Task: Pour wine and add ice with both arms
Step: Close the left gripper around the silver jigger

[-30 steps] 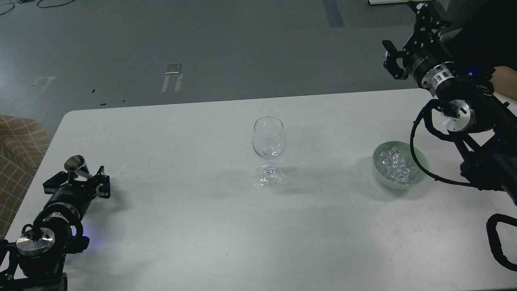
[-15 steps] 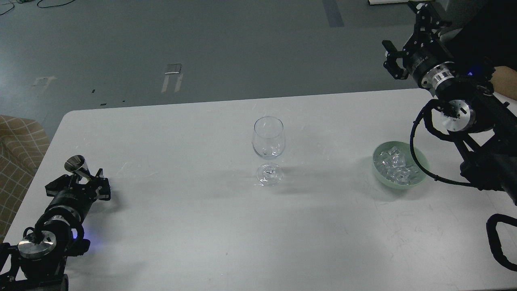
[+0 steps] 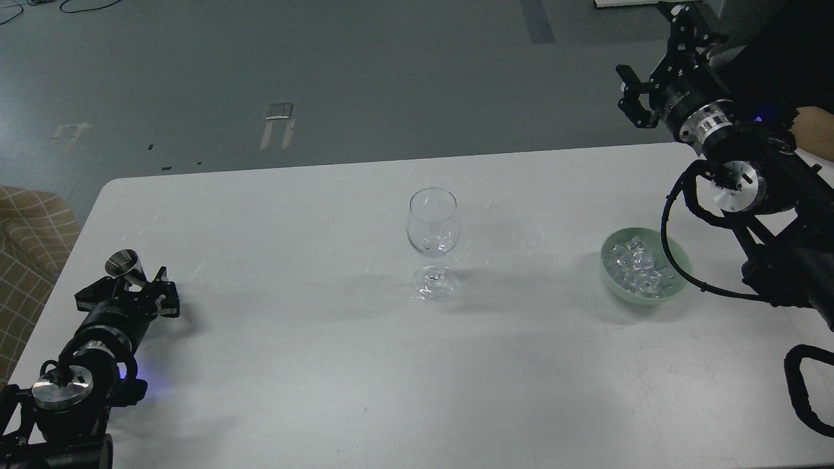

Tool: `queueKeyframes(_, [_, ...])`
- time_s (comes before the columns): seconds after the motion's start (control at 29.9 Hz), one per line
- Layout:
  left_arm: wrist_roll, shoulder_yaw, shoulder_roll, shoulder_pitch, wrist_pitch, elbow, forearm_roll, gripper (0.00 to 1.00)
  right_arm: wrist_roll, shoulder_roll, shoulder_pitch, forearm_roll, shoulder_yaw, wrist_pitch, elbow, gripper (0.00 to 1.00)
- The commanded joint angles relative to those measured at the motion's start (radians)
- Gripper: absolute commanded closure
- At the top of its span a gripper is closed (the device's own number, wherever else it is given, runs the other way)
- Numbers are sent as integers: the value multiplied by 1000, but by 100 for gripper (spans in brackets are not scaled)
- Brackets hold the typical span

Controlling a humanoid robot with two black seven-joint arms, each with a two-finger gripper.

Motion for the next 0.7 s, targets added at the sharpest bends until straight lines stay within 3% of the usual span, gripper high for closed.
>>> queueKeyframes(0.0, [1, 0, -2, 0, -9, 2, 0, 65, 0, -1, 0, 0, 0, 0, 2, 0])
queueKeyframes(0.3, [1, 1, -2, -2, -29, 16, 0, 70, 0, -7, 0, 1, 0, 0, 0, 0])
queueKeyframes(0.47, [1, 0, -3, -2, -41, 22, 0, 79, 0, -7, 0, 1, 0, 0, 0, 0])
queueKeyframes(0.6, [1, 0, -3, -4, -50, 22, -1, 95, 0, -7, 0, 1, 0, 0, 0, 0])
queueKeyframes(0.67, [1, 0, -3, -4, -51, 23, 0, 95, 0, -7, 0, 0, 0, 0, 2, 0])
